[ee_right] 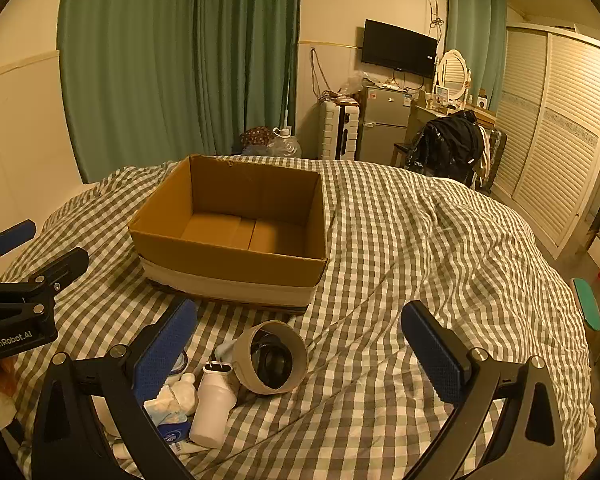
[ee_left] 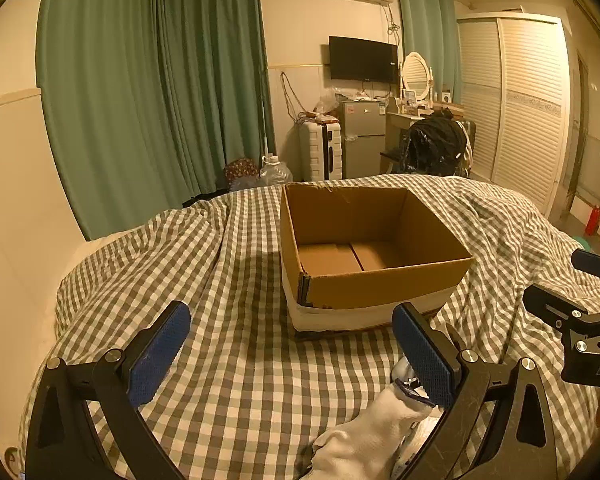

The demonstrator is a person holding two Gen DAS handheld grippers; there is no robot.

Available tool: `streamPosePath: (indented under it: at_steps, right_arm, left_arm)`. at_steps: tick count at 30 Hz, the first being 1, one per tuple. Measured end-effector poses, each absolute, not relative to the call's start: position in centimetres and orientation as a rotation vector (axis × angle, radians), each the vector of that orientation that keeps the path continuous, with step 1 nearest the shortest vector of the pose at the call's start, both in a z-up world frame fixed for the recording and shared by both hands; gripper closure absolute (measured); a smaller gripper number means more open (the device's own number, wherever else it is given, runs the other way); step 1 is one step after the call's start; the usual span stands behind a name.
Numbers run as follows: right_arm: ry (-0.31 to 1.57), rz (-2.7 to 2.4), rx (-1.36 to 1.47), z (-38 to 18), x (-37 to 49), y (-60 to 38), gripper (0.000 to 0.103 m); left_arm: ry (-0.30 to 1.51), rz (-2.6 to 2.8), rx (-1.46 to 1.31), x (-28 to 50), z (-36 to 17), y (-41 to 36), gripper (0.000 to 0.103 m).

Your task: Organize objects

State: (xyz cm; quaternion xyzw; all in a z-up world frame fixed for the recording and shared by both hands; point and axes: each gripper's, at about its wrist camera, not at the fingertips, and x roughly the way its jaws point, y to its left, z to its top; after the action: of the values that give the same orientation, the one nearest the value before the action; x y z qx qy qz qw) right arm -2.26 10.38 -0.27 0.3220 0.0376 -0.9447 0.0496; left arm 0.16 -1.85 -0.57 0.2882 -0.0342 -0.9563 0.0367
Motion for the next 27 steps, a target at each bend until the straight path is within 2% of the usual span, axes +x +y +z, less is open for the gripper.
streamPosePath:
  at_steps: [10, 27]
  right_arm:
    - [0.118, -2.871, 0.977, -0.1, -2.1, 10.2, 0.0]
    - [0.123, -2.86, 0.933, 0.8, -1.3, 10.0, 0.0]
  left_arm:
    - [-0.067, -2.959, 0.908, 0.1, -0.6, -1.9, 0.0]
    - [-0.131, -2.94, 0.873, 1.2, 0.2, -1.7, 0.0]
